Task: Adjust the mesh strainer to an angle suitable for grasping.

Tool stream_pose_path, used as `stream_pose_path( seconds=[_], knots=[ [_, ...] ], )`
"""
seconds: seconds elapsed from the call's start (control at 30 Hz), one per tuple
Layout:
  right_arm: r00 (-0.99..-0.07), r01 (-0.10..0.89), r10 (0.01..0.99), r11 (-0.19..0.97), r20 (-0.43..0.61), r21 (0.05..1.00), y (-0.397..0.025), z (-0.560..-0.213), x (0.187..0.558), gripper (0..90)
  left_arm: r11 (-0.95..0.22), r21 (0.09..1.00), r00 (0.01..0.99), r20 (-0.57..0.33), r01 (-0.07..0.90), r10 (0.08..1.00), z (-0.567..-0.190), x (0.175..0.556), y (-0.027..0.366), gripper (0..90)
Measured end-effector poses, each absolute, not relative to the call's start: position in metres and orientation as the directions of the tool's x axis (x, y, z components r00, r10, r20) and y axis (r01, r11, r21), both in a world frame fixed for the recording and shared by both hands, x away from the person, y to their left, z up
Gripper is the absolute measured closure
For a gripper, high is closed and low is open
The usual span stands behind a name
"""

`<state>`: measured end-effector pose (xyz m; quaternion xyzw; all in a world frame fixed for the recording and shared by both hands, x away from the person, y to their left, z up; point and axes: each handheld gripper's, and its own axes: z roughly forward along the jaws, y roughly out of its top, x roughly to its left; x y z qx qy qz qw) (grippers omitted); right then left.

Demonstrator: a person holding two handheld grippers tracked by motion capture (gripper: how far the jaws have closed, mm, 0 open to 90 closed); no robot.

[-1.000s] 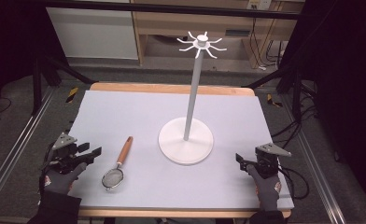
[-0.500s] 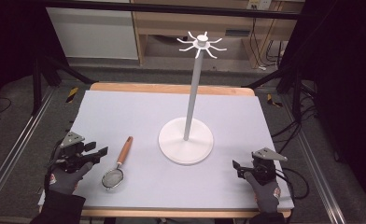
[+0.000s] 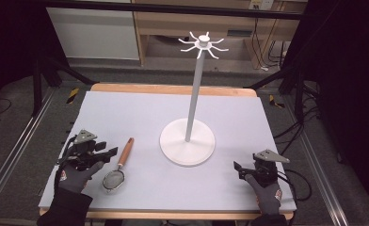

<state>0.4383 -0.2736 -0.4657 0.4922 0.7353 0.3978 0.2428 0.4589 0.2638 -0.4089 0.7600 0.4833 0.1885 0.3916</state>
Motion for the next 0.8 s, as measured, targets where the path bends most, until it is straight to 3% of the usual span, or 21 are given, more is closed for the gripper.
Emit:
stream_pose_path(
  seconds=[0.8],
  knots=[
    [-0.432,0.555,0.901,0.227,0.045,0.8,-0.27,-0.471,0.442,15.3,-0.334,0.648,0.474,-0.047,0.684,0.879,-0.445,0.493,0.228,51.7]
  ],
)
